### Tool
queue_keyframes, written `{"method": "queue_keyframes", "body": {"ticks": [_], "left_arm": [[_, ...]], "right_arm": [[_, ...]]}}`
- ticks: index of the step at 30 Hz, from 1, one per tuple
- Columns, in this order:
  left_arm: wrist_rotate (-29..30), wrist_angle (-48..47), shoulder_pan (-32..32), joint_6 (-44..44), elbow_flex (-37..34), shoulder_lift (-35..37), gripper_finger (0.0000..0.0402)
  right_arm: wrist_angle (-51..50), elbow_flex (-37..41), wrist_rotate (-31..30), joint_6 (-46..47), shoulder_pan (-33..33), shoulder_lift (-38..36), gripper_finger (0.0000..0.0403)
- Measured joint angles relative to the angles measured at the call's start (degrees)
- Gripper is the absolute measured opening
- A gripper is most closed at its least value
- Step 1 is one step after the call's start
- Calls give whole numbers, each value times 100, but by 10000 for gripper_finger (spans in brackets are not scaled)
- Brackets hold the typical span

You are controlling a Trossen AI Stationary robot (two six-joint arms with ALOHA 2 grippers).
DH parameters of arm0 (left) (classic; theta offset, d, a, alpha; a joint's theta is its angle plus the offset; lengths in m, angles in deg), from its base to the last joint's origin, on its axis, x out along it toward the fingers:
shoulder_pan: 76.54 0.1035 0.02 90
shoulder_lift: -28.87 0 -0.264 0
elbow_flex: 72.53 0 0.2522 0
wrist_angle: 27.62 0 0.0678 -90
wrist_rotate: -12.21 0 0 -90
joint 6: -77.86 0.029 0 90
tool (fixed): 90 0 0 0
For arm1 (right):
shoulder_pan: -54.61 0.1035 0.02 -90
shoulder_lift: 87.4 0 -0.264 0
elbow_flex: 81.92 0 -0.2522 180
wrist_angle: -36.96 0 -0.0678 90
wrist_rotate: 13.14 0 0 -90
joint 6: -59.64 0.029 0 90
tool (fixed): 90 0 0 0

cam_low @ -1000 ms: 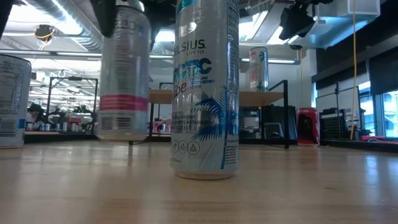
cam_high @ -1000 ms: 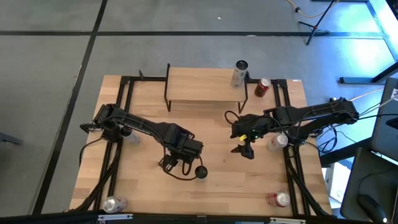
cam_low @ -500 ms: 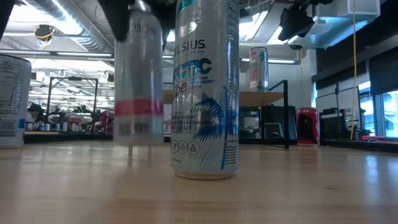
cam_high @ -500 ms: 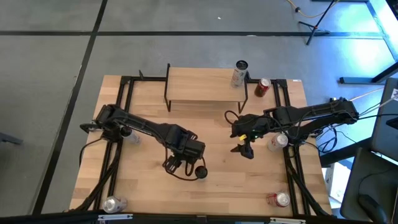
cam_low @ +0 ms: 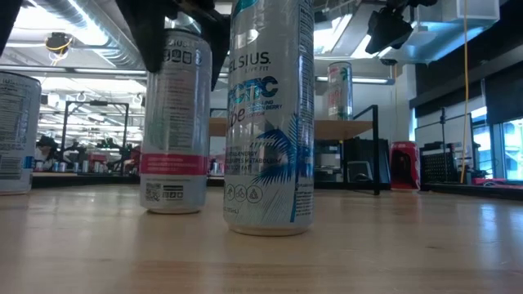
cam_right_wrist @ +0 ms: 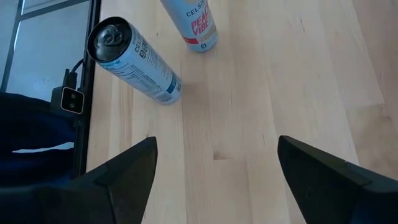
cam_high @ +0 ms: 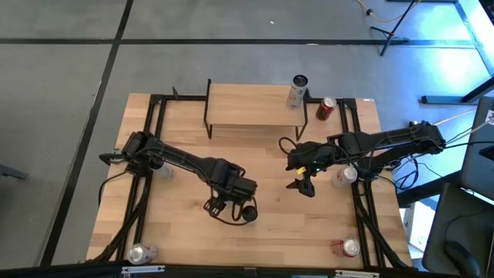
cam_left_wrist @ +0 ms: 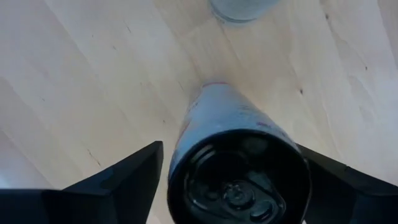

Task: Place canned beverage on shelf
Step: Put the white-pink soda can on the shelf aligned with the other white-pink soda can

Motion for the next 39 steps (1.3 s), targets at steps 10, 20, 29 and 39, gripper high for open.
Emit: {"method": "queue_keyframes", "body": {"ticks": [10, 20, 29, 39], "left_arm": [[26, -703, 15, -1121, 749, 167, 324], [1168, -760, -218, -6044, 628, 1230, 325], [1956, -779, -872, -9631, 555, 1100, 325], [1370, -612, -700, -10323, 546, 301, 325]], "right_arm": [[7, 0, 0, -10, 0, 0, 319], [-5, 0, 0, -24, 0, 0, 319], [-13, 0, 0, -26, -2, 0, 319], [-57, 0, 0, -176, -2, 0, 319]]}}
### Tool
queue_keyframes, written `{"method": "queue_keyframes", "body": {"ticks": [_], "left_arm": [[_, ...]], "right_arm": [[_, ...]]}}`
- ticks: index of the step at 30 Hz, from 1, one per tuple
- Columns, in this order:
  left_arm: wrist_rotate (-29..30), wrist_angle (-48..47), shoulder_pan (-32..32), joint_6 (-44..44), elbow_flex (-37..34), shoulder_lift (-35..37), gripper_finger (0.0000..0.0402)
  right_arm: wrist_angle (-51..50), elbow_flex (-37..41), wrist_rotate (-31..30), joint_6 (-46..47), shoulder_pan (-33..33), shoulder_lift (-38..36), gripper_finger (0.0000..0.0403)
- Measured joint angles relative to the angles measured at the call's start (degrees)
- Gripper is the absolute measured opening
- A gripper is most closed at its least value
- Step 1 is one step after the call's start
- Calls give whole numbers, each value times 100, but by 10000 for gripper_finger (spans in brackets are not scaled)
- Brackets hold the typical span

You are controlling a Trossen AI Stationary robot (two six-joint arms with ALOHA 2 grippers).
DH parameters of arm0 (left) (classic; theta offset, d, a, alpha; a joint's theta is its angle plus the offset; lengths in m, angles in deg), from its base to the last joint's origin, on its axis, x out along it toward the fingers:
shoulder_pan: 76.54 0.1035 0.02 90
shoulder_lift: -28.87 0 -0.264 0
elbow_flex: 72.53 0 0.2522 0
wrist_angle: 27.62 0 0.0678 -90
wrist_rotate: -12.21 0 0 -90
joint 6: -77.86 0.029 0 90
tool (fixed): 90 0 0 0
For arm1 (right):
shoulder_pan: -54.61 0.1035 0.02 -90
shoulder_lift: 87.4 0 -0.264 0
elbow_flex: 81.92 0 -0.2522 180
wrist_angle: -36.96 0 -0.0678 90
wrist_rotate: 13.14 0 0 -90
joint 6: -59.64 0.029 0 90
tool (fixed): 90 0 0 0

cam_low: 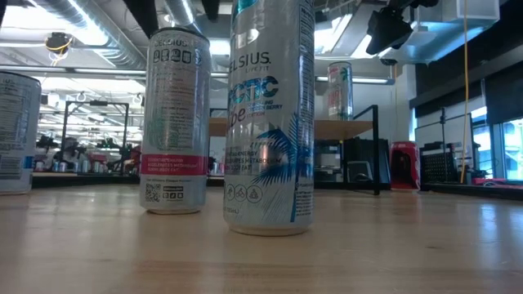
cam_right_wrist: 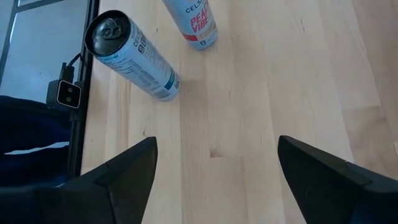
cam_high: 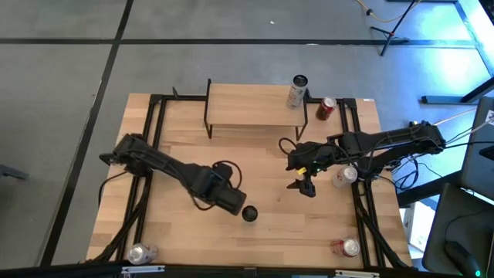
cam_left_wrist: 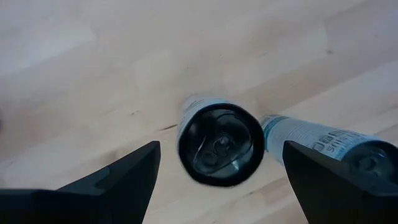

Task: Place canned beverage on shelf
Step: Put the white-pink soda can on the shelf aligned with the other white-pink soda can

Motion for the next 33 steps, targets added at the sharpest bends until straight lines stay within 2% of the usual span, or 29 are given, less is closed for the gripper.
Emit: {"method": "queue_keyframes", "body": {"ticks": [12, 18, 27, 33], "left_arm": [[-219, 36, 105, 145, 0, -294, 323], [-183, 31, 204, 325, 0, -304, 295], [-505, 65, 309, 1191, 7, -419, 227], [-526, 65, 350, 2549, 7, -393, 209]], "right_arm": [[0, 0, -4, -76, 0, 0, 319], [2, 0, -6, -117, 0, 0, 319], [4, 0, -87, -117, 0, 0, 319], [7, 0, -89, -115, 0, 0, 319]]}}
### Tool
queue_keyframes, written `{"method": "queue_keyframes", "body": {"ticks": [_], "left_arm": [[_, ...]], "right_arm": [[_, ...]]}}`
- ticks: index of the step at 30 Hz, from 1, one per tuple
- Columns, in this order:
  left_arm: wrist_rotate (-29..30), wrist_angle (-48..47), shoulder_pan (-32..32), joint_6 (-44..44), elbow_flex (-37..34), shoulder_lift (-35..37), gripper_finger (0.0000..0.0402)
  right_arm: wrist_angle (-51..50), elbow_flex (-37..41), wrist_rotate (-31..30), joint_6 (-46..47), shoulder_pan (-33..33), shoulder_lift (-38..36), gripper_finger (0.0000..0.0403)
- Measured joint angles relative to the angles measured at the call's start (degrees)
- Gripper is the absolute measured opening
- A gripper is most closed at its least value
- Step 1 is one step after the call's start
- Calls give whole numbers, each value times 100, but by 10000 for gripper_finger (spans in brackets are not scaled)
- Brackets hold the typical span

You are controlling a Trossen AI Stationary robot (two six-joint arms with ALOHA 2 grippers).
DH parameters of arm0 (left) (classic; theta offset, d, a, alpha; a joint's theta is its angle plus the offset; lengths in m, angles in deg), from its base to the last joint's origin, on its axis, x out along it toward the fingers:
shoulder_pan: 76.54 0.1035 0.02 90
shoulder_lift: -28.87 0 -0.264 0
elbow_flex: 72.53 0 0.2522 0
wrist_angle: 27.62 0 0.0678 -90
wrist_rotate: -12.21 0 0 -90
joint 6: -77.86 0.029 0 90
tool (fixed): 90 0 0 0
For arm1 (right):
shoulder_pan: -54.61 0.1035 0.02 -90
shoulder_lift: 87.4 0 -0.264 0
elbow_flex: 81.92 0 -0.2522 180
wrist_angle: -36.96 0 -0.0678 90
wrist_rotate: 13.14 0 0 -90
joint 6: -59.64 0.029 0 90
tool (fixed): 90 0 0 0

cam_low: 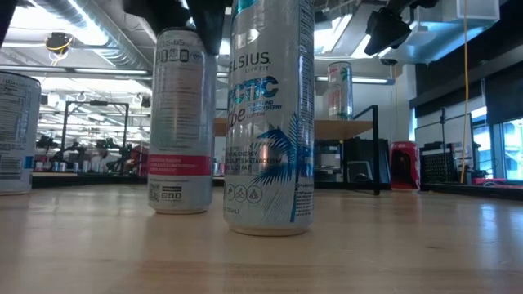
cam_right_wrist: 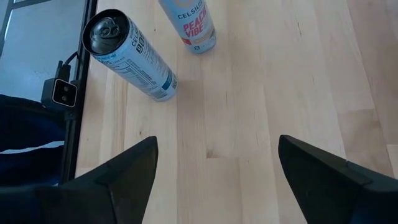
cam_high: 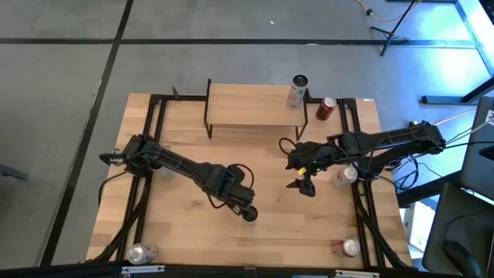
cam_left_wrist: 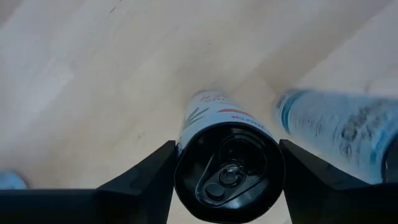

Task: Place canned beverage on shelf
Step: Put the white-pink soda can on the shelf aligned with the other white-pink soda can

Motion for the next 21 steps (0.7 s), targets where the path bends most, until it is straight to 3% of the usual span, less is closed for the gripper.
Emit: {"method": "queue_keyframes", "body": {"ticks": [12, 21], "left_arm": [[-202, -547, 384, 4913, 350, 88, 209], [-392, -60, 730, 7995, 348, 47, 212]], "right_arm": [[11, 0, 2, 45, 0, 0, 319], [15, 0, -45, 497, 0, 0, 319]]}}
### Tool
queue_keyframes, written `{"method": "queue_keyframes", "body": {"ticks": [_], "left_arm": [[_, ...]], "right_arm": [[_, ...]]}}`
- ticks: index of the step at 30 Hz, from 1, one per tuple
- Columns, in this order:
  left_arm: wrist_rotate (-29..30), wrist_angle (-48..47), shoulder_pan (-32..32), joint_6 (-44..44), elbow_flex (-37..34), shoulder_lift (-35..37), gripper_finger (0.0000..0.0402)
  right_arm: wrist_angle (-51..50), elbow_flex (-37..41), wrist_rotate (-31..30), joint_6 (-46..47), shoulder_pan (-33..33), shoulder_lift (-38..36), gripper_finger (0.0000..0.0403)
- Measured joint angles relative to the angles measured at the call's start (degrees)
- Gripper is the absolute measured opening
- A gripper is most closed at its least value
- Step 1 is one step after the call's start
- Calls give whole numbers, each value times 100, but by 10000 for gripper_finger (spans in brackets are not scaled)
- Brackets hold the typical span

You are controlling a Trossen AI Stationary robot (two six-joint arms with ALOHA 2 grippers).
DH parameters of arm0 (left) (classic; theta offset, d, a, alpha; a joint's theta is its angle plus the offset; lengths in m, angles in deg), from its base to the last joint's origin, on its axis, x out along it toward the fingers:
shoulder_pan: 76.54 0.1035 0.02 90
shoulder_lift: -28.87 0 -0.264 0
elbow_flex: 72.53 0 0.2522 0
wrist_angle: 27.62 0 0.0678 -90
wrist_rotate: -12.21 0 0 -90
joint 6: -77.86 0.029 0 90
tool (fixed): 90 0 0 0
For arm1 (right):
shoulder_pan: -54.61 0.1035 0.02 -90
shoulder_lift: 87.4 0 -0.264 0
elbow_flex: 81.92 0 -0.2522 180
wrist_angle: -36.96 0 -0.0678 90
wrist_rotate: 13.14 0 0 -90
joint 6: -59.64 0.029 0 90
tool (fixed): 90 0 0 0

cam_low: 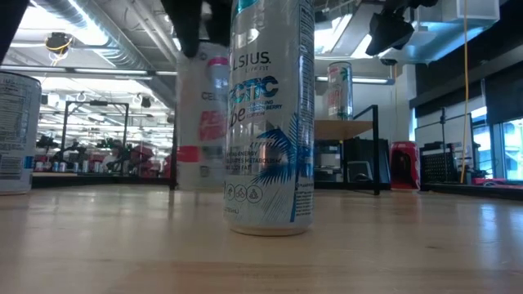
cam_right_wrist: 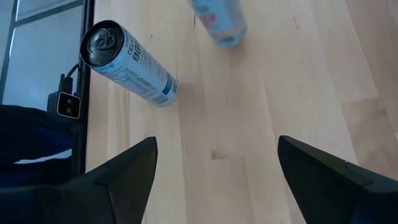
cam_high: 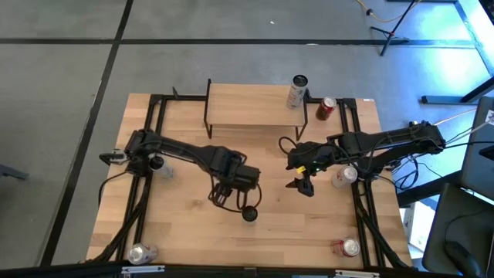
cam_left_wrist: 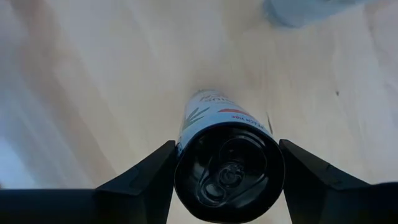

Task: Place canned beverage on shelf
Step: Put the white-pink soda can on the shelf aligned with the other white-pink soda can

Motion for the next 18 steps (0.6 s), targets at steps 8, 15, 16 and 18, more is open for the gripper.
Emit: {"method": "queue_keyframes", "body": {"ticks": [8, 15, 16, 18], "left_arm": [[-444, 258, 109, 1309, 0, -57, 213], [-456, 398, 95, 1128, -2, -183, 214], [-504, 443, 97, 1041, -2, -177, 215], [-586, 596, 99, 962, -2, -177, 221]], "right_arm": [[0, 0, -58, 183, 0, 0, 319], [33, 0, -114, 183, 0, 0, 319], [37, 0, -152, 183, 0, 0, 319], [37, 0, -149, 183, 0, 0, 319]]}}
